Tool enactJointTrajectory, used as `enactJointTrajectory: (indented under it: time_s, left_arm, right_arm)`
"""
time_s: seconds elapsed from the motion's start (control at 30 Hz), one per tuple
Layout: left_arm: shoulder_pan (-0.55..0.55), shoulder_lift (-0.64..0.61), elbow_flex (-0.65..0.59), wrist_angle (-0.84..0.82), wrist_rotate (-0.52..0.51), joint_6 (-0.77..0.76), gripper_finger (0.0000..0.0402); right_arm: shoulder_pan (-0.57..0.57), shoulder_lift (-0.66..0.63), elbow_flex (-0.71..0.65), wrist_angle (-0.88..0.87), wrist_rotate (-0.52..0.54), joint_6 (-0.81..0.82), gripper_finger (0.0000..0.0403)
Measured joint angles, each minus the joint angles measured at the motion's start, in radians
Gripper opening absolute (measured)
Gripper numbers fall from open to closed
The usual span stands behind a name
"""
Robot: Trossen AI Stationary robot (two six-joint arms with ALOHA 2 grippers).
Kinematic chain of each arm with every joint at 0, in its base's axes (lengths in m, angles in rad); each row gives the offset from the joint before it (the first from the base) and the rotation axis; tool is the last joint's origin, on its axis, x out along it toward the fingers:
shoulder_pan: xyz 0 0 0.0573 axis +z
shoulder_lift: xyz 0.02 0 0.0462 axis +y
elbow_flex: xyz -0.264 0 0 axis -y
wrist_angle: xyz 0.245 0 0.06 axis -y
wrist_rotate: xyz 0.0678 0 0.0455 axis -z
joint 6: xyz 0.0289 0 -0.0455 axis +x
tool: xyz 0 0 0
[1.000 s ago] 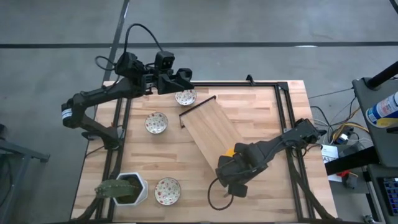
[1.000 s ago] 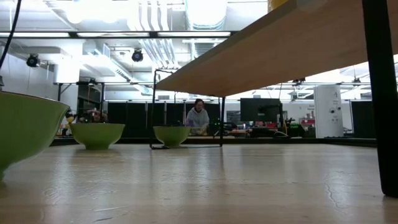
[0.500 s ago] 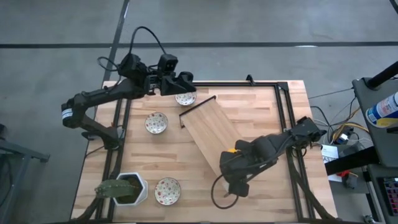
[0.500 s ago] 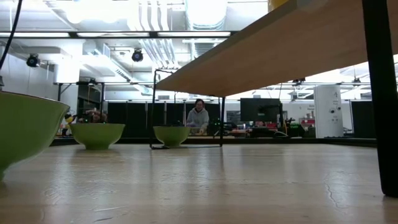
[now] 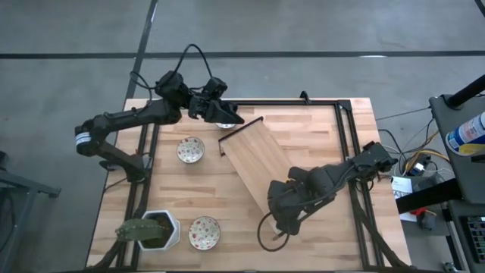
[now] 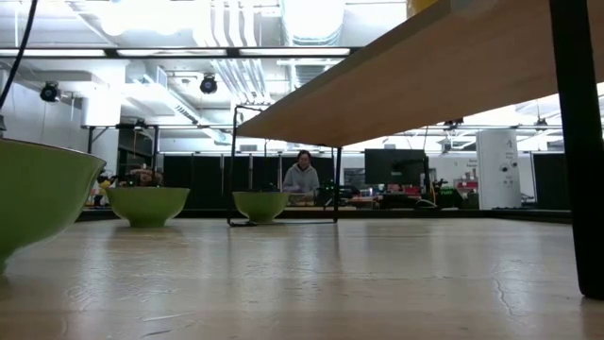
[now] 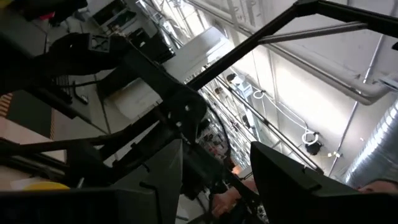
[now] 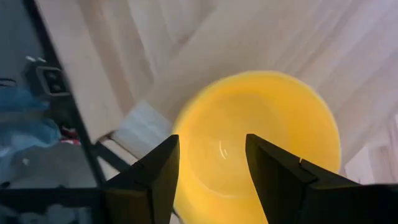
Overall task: Pick & Place Mini bowls
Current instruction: Stack the yellow bowl on the yellow bowl on the shelf, then put the middle left white bowl on the shelf
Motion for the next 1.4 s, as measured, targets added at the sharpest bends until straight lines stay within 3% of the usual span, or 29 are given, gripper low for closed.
enactJointTrajectory:
  time_s: [0.23, 1.0, 1.13, 1.4]
  left_arm:
    - [0.000, -0.004, 0.000, 0.004, 0.001, -0.001, 0.0181]
    - [0.002, -0.004, -0.011, 0.002, 0.018, 0.004, 0.0181]
    - [0.002, -0.005, -0.011, -0.006, 0.029, 0.008, 0.0181]
    - [0.002, -0.008, -0.011, -0.152, 0.051, 0.051, 0.0181]
  right_arm:
    - [0.000, 0.003, -0.057, 0.004, -0.038, 0.007, 0.0182]
    - [-0.013, -0.008, -0.047, 0.001, -0.021, 0.064, 0.0166]
    - [-0.027, -0.054, -0.022, -0.001, 0.038, 0.104, 0.0155]
    - [-0.073, -0.172, 0.008, 0.007, 0.307, 0.044, 0.0140]
